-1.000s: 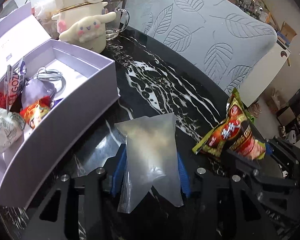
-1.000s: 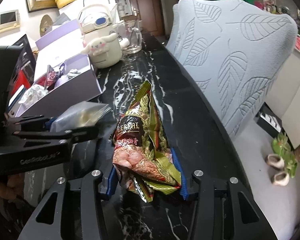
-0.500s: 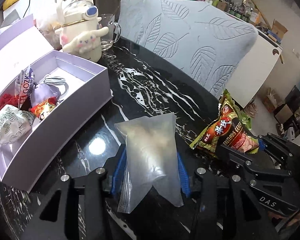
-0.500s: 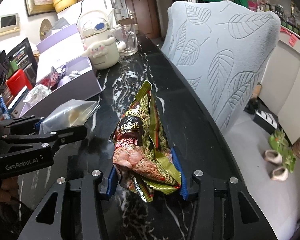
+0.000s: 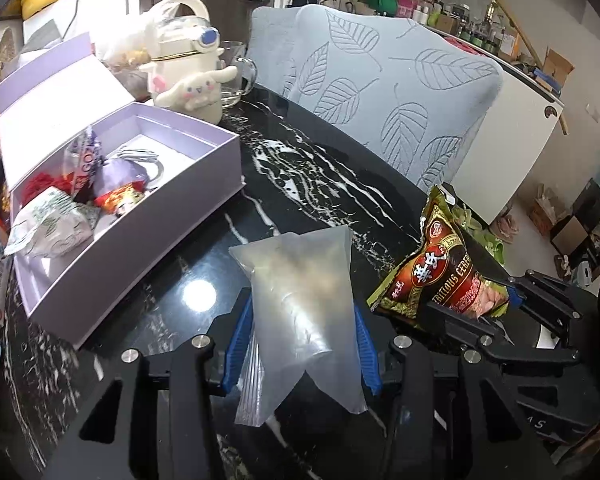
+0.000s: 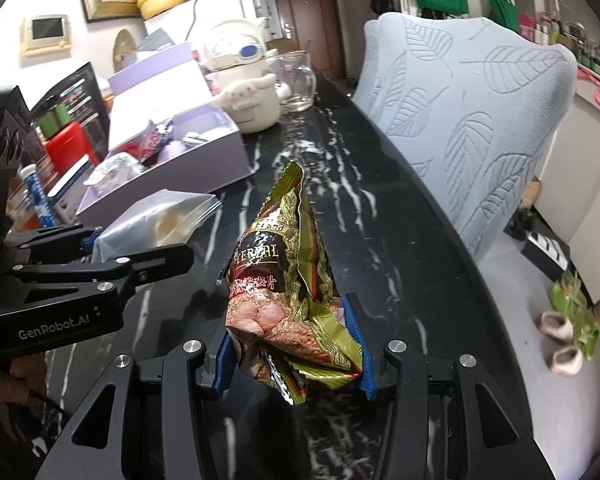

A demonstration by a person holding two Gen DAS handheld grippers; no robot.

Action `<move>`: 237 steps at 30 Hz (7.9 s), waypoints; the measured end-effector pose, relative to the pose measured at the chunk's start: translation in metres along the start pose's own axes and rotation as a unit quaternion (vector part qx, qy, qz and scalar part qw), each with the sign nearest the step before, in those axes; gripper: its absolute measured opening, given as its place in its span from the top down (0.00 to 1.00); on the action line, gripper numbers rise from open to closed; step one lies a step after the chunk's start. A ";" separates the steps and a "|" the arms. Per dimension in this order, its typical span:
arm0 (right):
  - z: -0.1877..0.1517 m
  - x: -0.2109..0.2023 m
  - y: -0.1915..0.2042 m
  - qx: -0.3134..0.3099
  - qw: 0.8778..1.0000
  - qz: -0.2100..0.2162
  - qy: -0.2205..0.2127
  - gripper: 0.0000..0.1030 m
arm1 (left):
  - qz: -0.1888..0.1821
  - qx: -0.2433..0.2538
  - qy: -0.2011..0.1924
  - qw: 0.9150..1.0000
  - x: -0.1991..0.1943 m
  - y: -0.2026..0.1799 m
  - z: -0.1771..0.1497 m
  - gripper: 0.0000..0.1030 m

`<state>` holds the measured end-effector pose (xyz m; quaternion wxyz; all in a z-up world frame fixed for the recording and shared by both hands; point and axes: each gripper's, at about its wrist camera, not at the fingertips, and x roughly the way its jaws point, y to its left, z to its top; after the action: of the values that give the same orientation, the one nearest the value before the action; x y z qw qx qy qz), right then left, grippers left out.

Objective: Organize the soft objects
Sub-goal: 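Carry the snack pack and clear bag with both grippers over the lavender box, then lower and open the right gripper in the box while the left releases the clear bag, then lift both open grippers up and back from the box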

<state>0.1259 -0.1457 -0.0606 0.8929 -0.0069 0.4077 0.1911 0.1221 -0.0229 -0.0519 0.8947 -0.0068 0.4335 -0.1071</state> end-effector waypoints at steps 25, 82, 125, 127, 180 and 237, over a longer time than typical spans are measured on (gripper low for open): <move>-0.014 -0.019 0.086 -0.079 0.993 0.087 -0.003 0.54 | 0.052 -0.066 -0.048 0.995 -0.078 0.045 -0.051 0.55; 0.103 -0.033 0.164 -0.168 0.968 0.162 -0.096 0.54 | 0.116 -0.086 -0.150 0.978 -0.159 0.127 0.011 0.55; 0.220 0.085 0.149 -0.145 0.974 0.151 -0.081 0.54 | 0.120 -0.068 -0.137 0.981 -0.058 0.206 0.133 0.55; 0.219 0.093 0.148 -0.145 0.975 0.150 -0.075 0.54 | 0.121 -0.070 -0.129 0.982 -0.049 0.210 0.132 0.55; 0.187 0.164 0.130 -0.118 0.983 0.133 0.051 0.52 | 0.102 -0.087 0.107 0.985 0.045 0.214 0.093 0.55; 0.188 0.086 0.129 -0.144 0.986 0.079 -0.015 0.32 | 0.157 -0.081 0.017 0.984 -0.027 0.176 0.097 0.34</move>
<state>0.2683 0.0340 0.0204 0.8709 -0.1003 0.3616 0.3173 0.2136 0.1462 0.0109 0.8893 -0.0093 0.4518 0.0705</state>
